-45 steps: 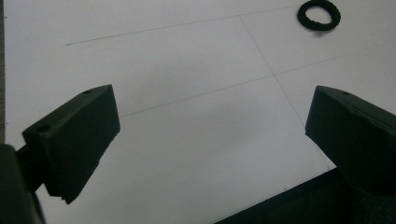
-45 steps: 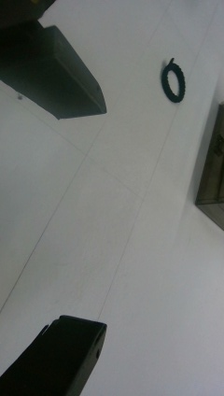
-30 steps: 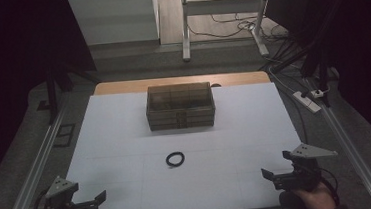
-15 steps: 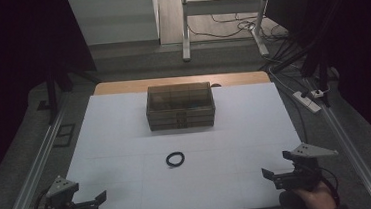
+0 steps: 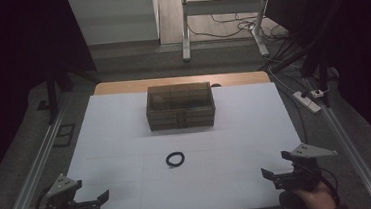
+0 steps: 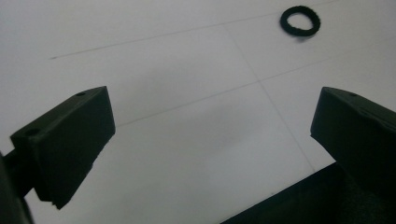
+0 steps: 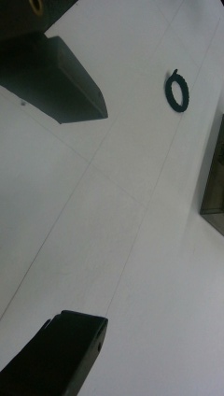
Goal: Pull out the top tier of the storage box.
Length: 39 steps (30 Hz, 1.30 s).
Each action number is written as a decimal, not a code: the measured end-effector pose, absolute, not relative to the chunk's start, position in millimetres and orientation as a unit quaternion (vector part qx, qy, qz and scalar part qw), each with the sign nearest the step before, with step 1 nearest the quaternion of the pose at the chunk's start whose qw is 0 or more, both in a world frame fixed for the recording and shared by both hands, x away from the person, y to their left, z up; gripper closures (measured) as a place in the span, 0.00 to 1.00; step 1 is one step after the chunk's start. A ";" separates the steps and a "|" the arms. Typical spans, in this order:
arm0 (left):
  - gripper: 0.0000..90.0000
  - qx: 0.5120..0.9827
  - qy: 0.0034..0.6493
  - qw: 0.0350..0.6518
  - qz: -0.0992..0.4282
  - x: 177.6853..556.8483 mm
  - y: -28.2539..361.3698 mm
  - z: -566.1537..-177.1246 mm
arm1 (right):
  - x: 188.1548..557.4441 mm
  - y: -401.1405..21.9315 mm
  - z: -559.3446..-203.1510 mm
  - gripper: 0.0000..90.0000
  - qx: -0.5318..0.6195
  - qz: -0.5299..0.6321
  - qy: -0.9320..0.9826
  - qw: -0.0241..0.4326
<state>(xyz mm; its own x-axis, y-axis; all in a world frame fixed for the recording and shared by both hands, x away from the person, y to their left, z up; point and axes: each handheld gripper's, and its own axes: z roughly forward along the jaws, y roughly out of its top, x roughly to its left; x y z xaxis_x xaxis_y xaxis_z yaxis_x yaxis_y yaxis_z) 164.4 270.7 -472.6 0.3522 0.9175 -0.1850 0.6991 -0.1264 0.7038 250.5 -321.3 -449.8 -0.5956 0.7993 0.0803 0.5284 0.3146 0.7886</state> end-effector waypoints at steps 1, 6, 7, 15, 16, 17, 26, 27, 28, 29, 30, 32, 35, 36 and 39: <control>0.00 0.736 0.549 0.367 0.149 164.4 270.7 -472.6 | 250.5 -321.3 -449.8 0.03 0.418 0.410 0.794 0.165; 0.00 0.747 0.529 0.380 0.133 170.7 262.4 -471.9 | 250.7 -321.7 -449.9 0.03 0.418 0.411 0.794 0.164; 0.00 0.747 0.529 0.380 0.133 170.7 262.4 -471.9 | 250.7 -321.7 -449.9 0.03 0.418 0.411 0.794 0.164; 0.00 0.759 0.499 0.398 0.128 177.8 250.3 -471.9 | 250.5 -321.1 -450.0 0.03 0.415 0.411 0.795 0.162; 0.00 0.759 0.496 0.403 0.127 179.5 247.0 -470.7 | 250.6 -321.2 -449.9 0.03 0.415 0.411 0.796 0.162; 0.00 0.759 0.496 0.403 0.127 179.5 247.0 -470.7 | 250.6 -321.2 -449.9 0.03 0.415 0.411 0.796 0.162; 0.00 0.765 0.496 0.392 0.123 190.6 228.4 -470.2 | 251.0 -321.7 -449.9 0.03 0.416 0.412 0.795 0.159; 0.00 0.765 0.496 0.392 0.123 190.6 228.4 -470.2 | 251.0 -321.6 -449.9 0.03 0.415 0.412 0.795 0.159; 0.00 0.766 0.496 0.388 0.127 192.4 224.6 -470.0 | 250.9 -321.5 -449.8 0.03 0.415 0.412 0.796 0.160; 0.00 0.766 0.496 0.388 0.127 192.4 224.6 -470.0 | 250.9 -321.5 -449.8 0.03 0.415 0.412 0.796 0.160; 0.00 0.767 0.495 0.387 0.128 193.4 222.4 -469.8 | 250.8 -321.3 -449.8 0.03 0.414 0.412 0.796 0.160; 0.00 0.769 0.494 0.383 0.134 195.6 217.4 -469.2 | 250.6 -320.7 -449.8 0.03 0.411 0.411 0.798 0.161; 0.00 0.769 0.493 0.380 0.141 199.7 209.8 -468.8 | 250.5 -320.2 -449.8 0.03 0.410 0.411 0.798 0.161; 0.00 0.769 0.493 0.381 0.144 202.8 205.0 -468.6 | 250.7 -320.1 -449.9 0.03 0.409 0.411 0.799 0.161; 0.00 0.768 0.492 0.384 0.146 207.5 198.7 -467.5 | 250.8 -320.0 -449.9 0.03 0.408 0.411 0.800 0.160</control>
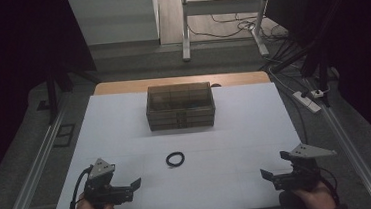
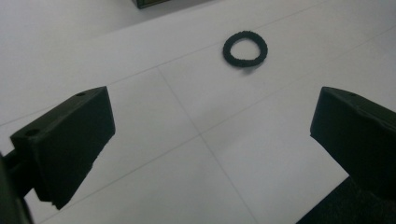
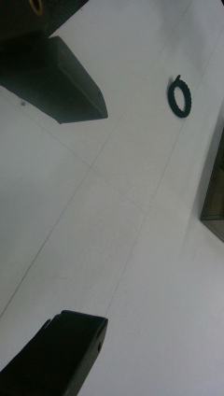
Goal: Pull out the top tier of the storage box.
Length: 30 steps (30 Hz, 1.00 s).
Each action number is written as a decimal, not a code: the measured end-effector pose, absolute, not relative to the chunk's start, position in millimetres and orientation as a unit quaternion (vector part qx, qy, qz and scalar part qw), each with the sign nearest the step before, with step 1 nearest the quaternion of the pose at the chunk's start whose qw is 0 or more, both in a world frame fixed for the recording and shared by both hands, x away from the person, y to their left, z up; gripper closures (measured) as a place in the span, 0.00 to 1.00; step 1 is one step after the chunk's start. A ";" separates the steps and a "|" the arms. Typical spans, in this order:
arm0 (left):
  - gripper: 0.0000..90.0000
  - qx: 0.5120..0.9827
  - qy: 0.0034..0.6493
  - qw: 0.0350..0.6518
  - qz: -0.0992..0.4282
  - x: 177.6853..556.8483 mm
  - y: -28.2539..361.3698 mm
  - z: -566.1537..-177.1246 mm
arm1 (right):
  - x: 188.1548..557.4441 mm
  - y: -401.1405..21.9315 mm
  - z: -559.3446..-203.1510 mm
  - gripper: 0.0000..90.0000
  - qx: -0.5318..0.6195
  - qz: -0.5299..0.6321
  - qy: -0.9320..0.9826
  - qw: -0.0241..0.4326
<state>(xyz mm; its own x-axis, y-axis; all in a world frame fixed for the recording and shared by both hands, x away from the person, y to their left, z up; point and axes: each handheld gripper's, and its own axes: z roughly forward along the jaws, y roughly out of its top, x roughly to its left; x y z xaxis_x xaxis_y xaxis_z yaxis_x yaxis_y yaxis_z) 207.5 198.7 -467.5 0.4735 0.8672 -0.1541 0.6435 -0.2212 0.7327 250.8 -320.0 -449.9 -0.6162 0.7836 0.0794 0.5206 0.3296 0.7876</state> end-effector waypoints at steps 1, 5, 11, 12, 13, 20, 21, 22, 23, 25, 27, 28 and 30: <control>0.00 0.768 0.492 0.384 0.145 209.0 196.5 -467.3 | 250.9 -319.9 -449.9 0.03 0.407 0.411 0.800 0.160; 0.00 0.772 0.488 0.377 0.155 214.0 189.1 -466.9 | 251.1 -319.9 -449.9 0.03 0.406 0.411 0.800 0.159; 0.00 0.777 0.481 0.375 0.156 227.6 170.6 -471.3 | 251.3 -319.3 -450.1 0.03 0.404 0.411 0.801 0.159; 0.00 0.779 0.480 0.371 0.158 229.5 168.0 -471.9 | 251.4 -319.3 -450.1 0.03 0.404 0.411 0.801 0.159; 0.00 0.779 0.480 0.369 0.160 231.1 165.4 -472.2 | 251.5 -319.3 -450.1 0.03 0.404 0.411 0.802 0.158; 0.00 0.780 0.474 0.372 0.166 243.4 153.0 -470.6 | 251.5 -318.9 -450.0 0.03 0.403 0.407 0.804 0.159; 0.00 0.780 0.474 0.372 0.166 243.4 153.0 -470.6 | 251.5 -318.6 -450.1 0.03 0.403 0.408 0.804 0.159; 0.00 0.781 0.473 0.372 0.165 245.8 150.6 -470.9 | 251.5 -318.6 -450.1 0.03 0.403 0.408 0.804 0.159; 0.00 0.784 0.470 0.371 0.163 248.3 147.9 -471.4 | 251.6 -318.6 -450.1 0.03 0.402 0.408 0.804 0.158; 0.00 0.791 0.464 0.364 0.163 255.9 140.5 -473.3 | 251.5 -318.5 -450.1 0.03 0.402 0.408 0.804 0.158; 0.00 0.793 0.463 0.361 0.162 258.5 138.4 -473.8 | 251.5 -318.6 -450.1 0.03 0.402 0.409 0.804 0.158; 0.00 0.796 0.461 0.358 0.162 261.2 136.2 -474.3 | 251.6 -318.9 -450.0 0.03 0.401 0.408 0.805 0.158; 0.00 0.801 0.456 0.353 0.162 266.3 132.2 -474.7 | 251.8 -318.9 -450.2 0.03 0.403 0.410 0.803 0.157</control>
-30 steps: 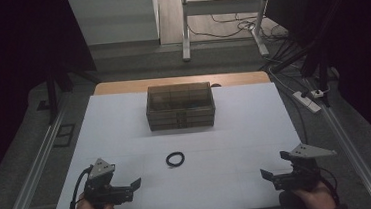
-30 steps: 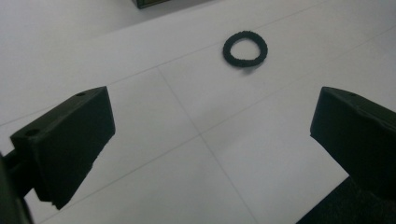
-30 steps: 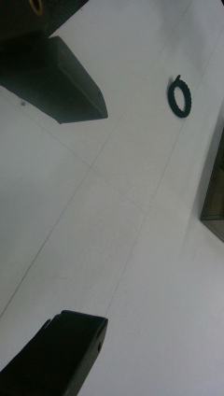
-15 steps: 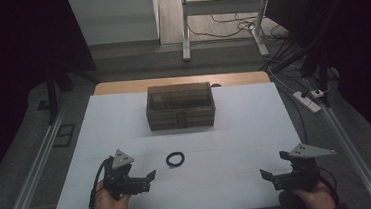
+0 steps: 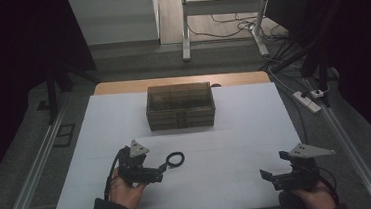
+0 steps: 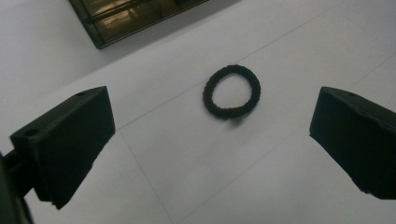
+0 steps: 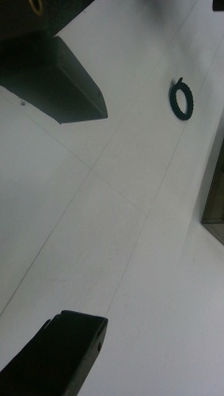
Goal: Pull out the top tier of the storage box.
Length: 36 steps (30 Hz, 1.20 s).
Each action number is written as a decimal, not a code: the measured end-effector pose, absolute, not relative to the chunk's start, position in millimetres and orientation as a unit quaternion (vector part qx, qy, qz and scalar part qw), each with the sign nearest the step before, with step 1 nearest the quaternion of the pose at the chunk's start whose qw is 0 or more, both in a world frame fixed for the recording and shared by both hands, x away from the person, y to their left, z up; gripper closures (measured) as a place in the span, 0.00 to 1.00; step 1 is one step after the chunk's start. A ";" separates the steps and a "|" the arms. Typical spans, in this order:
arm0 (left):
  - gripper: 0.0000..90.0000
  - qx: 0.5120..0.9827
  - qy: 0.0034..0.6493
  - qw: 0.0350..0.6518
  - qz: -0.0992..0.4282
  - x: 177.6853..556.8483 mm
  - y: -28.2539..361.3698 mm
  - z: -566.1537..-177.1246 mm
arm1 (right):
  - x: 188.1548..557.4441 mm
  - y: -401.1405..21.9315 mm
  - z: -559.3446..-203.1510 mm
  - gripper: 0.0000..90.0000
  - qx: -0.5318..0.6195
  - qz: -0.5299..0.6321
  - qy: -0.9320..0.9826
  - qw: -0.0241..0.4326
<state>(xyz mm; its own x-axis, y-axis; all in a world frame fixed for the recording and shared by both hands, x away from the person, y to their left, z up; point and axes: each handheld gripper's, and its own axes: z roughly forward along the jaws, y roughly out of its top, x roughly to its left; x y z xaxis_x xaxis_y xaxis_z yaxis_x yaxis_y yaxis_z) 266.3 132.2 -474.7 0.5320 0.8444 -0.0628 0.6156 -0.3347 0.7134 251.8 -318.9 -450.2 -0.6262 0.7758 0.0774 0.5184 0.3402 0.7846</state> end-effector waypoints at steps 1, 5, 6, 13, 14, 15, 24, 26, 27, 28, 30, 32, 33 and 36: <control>0.00 0.802 0.455 0.352 0.163 269.0 130.2 -474.8 | 251.8 -319.0 -450.2 0.03 0.403 0.410 0.803 0.156; 0.00 0.805 0.450 0.348 0.167 282.2 120.0 -474.0 | 251.9 -318.7 -450.3 0.03 0.402 0.408 0.804 0.157; 0.00 0.805 0.450 0.348 0.167 282.2 120.0 -474.0 | 251.9 -318.7 -450.3 0.03 0.402 0.408 0.804 0.157; 0.00 0.801 0.449 0.355 0.174 298.6 107.6 -471.0 | 252.2 -318.8 -450.4 0.03 0.402 0.409 0.804 0.156; 0.00 0.800 0.448 0.358 0.174 300.8 106.2 -470.8 | 252.2 -318.8 -450.4 0.03 0.402 0.409 0.804 0.156; 0.00 0.798 0.449 0.361 0.176 304.9 103.1 -470.9 | 252.2 -318.9 -450.5 0.03 0.403 0.409 0.804 0.155; 0.00 0.793 0.458 0.350 0.198 321.7 86.5 -473.0 | 252.3 -318.8 -450.4 0.03 0.402 0.409 0.805 0.154; 0.00 0.788 0.463 0.355 0.198 326.1 82.5 -473.5 | 252.3 -318.9 -450.5 0.03 0.401 0.409 0.805 0.154; 0.00 0.785 0.467 0.356 0.198 328.2 80.8 -473.6 | 252.4 -319.1 -450.6 0.03 0.401 0.410 0.805 0.153; 0.00 0.783 0.469 0.358 0.198 330.2 79.2 -473.9 | 252.5 -319.1 -450.6 0.03 0.401 0.410 0.805 0.152; 0.00 0.780 0.473 0.358 0.200 334.3 75.8 -474.2 | 252.5 -319.2 -450.6 0.03 0.401 0.410 0.805 0.152; 0.00 0.779 0.474 0.357 0.200 338.2 72.5 -474.5 | 252.6 -319.3 -450.6 0.03 0.401 0.411 0.805 0.152; 0.00 0.778 0.477 0.356 0.199 340.4 71.0 -474.8 | 252.6 -319.3 -450.6 0.03 0.401 0.411 0.805 0.151; 0.00 0.776 0.482 0.351 0.206 346.6 66.4 -475.4 | 252.7 -319.4 -450.6 0.03 0.401 0.411 0.805 0.150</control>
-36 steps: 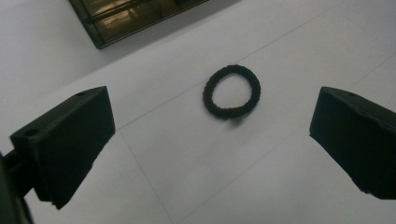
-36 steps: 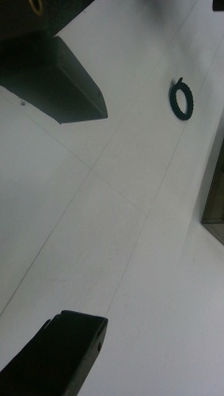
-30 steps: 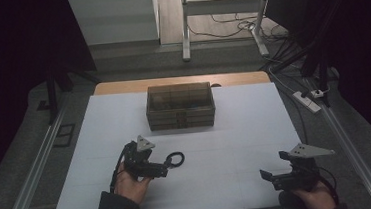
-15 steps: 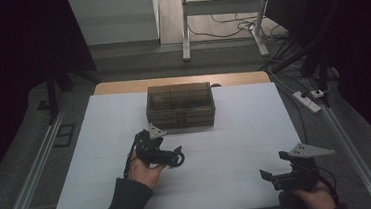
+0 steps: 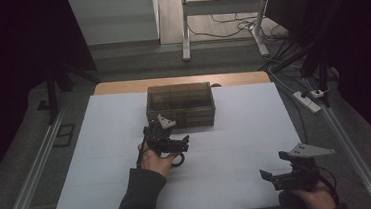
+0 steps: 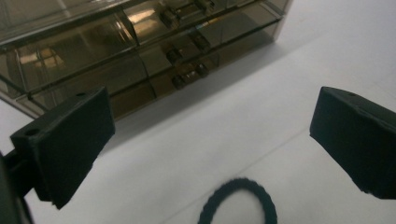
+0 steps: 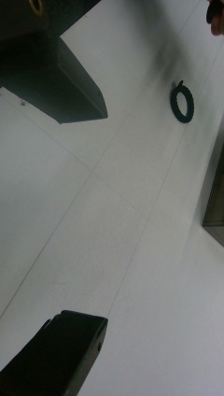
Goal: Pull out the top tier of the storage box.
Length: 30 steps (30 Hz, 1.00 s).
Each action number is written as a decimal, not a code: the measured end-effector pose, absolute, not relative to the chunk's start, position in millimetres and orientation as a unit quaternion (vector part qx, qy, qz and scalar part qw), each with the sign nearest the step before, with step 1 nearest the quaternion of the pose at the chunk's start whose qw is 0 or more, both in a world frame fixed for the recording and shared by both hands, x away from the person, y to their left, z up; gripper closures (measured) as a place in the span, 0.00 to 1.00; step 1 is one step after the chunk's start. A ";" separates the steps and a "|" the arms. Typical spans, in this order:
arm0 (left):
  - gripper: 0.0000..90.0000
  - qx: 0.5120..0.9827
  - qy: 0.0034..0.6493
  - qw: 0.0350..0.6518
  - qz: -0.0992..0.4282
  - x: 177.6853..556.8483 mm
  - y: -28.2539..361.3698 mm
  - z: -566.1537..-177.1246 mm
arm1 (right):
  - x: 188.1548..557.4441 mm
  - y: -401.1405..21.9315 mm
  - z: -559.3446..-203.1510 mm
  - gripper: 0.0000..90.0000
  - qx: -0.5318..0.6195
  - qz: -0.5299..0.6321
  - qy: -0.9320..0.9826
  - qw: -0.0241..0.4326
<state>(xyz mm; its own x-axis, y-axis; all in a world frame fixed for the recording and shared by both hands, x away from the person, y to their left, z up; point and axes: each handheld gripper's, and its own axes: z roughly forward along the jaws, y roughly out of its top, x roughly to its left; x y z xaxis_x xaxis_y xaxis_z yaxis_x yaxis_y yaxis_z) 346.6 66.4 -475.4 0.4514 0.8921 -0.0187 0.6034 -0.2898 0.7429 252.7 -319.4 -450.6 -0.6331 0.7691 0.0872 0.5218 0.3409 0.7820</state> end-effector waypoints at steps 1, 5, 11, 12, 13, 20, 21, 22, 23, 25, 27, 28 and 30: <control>0.00 0.776 0.482 0.351 0.207 348.8 64.6 -475.6 | 252.7 -319.3 -450.7 0.03 0.401 0.411 0.805 0.150; 0.00 0.771 0.489 0.346 0.216 356.7 57.7 -475.3 | 252.7 -319.3 -450.7 0.03 0.401 0.411 0.805 0.150; 0.03 0.756 0.507 0.348 0.225 364.6 49.0 -477.0 | 252.8 -319.4 -450.7 0.03 0.400 0.411 0.805 0.150; 0.03 0.752 0.510 0.349 0.227 365.7 48.0 -477.6 | 252.8 -319.4 -450.8 0.03 0.400 0.411 0.805 0.150; 0.04 0.747 0.518 0.345 0.236 368.1 45.1 -478.7 | 252.7 -319.4 -450.8 0.03 0.400 0.412 0.805 0.149; 0.15 0.739 0.526 0.338 0.250 374.1 36.5 -478.2 | 253.0 -319.8 -450.7 0.03 0.399 0.412 0.806 0.146; 0.17 0.735 0.532 0.338 0.251 376.0 34.2 -478.7 | 253.0 -319.9 -450.7 0.03 0.399 0.413 0.806 0.145; 0.18 0.735 0.532 0.338 0.251 376.0 34.2 -478.7 | 253.0 -319.9 -450.7 0.03 0.399 0.413 0.806 0.145; 0.19 0.732 0.536 0.335 0.253 376.9 32.6 -479.0 | 253.0 -320.0 -450.8 0.03 0.399 0.414 0.805 0.145; 0.22 0.727 0.542 0.332 0.260 377.7 29.7 -479.2 | 253.0 -320.1 -450.7 0.03 0.398 0.414 0.805 0.144; 0.27 0.726 0.544 0.330 0.262 378.3 27.8 -479.0 | 252.9 -320.1 -450.7 0.03 0.398 0.415 0.805 0.144; 0.30 0.722 0.547 0.328 0.266 378.7 26.7 -478.9 | 252.9 -320.1 -450.7 0.03 0.398 0.415 0.805 0.144; 0.37 0.717 0.554 0.326 0.271 379.4 26.0 -478.5 | 252.9 -320.2 -450.7 0.03 0.398 0.416 0.805 0.143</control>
